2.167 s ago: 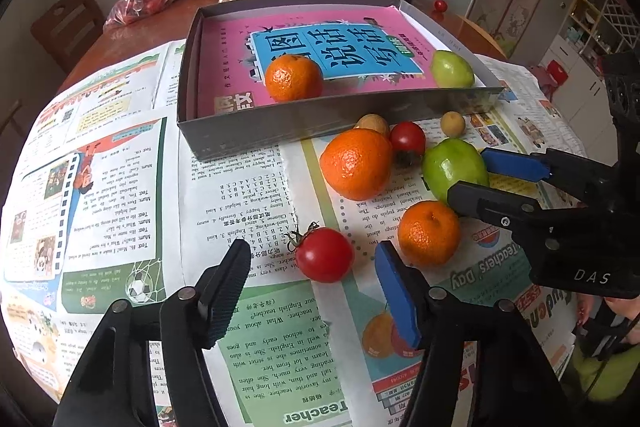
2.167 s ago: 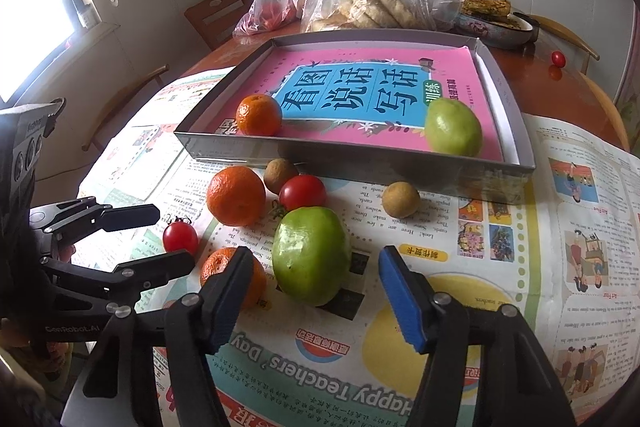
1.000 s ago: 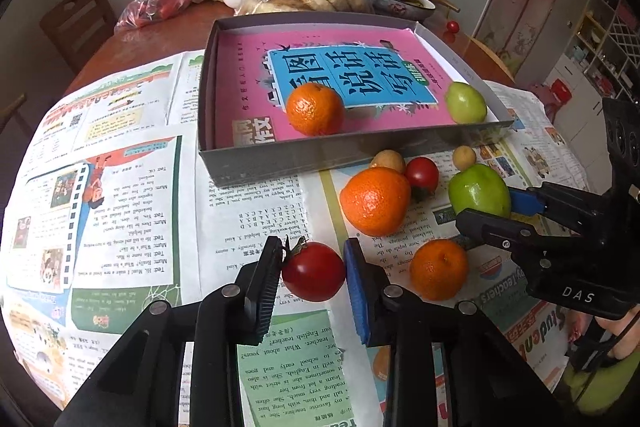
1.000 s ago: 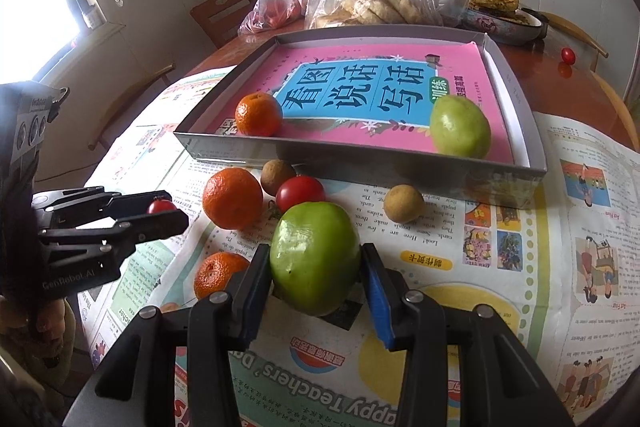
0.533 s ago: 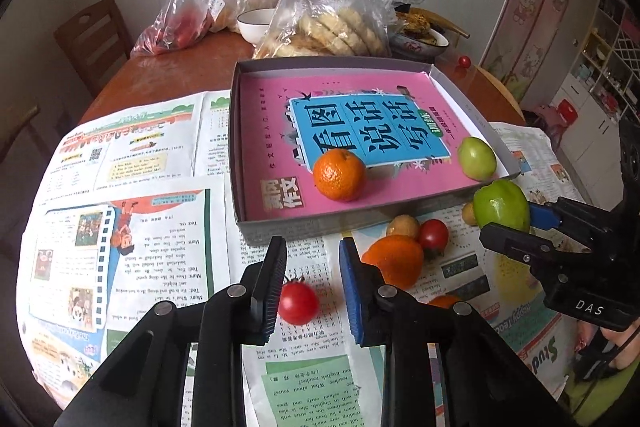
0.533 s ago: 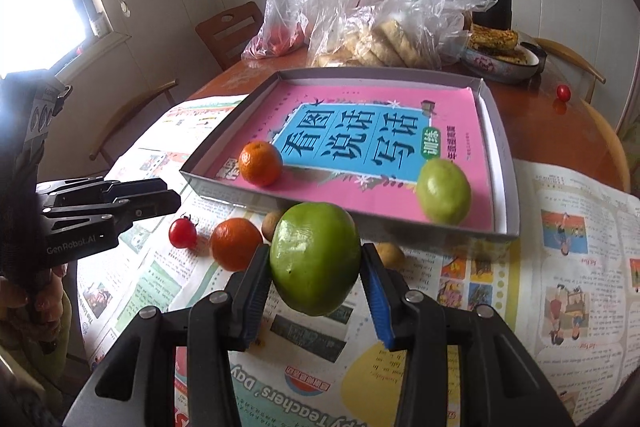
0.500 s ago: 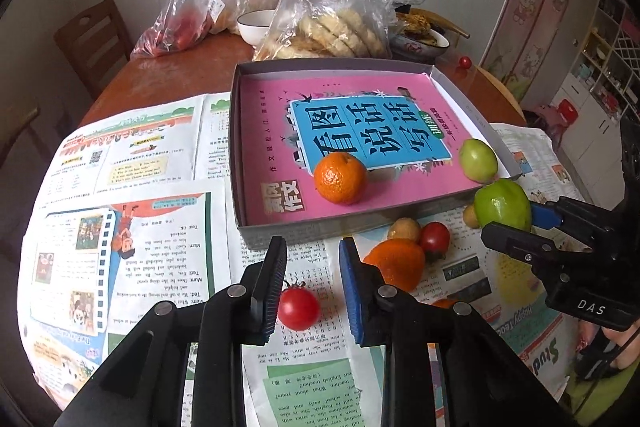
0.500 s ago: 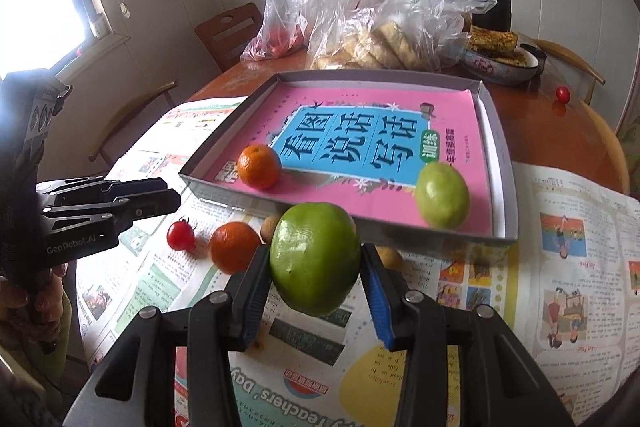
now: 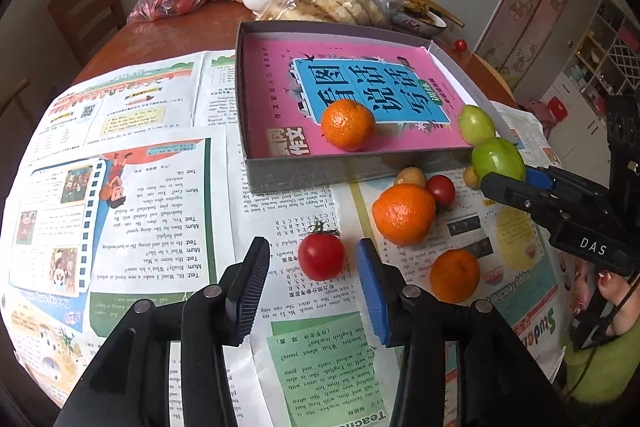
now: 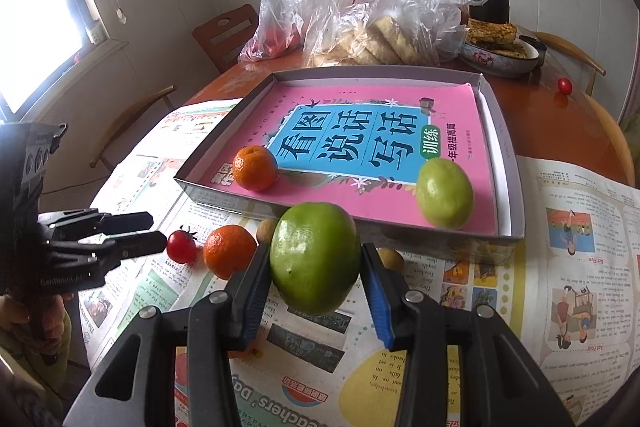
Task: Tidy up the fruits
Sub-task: 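Carry the tomato and lime over the pink book inside the tray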
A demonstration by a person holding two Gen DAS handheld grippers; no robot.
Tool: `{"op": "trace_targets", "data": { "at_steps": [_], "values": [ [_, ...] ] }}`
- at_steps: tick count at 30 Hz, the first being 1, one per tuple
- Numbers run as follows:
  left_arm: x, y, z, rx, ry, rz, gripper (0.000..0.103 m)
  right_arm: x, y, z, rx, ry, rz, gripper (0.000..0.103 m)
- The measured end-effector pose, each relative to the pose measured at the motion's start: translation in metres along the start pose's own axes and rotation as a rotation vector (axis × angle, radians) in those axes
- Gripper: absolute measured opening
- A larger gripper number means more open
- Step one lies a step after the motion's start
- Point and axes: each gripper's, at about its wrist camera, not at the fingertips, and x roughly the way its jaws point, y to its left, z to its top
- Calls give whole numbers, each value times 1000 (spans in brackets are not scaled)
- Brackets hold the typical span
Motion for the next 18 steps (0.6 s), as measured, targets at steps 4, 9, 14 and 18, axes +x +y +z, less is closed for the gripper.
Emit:
{"op": "trace_targets", "data": {
  "at_steps": [4, 9, 14, 18],
  "values": [
    [7, -4, -1, 5, 15, 3, 46, -2, -1, 0, 3, -7, -2, 45],
    [15, -8, 2, 11, 28, 30, 46, -4, -1, 4, -1, -20, -7, 45],
    [23, -13, 2, 22, 44, 37, 38, -3, -1, 9, -6, -30, -14, 45],
    [29, -15, 2, 24, 52, 51, 29, -2, -3, 15, -5, -38, -19, 45]
  ]
}}
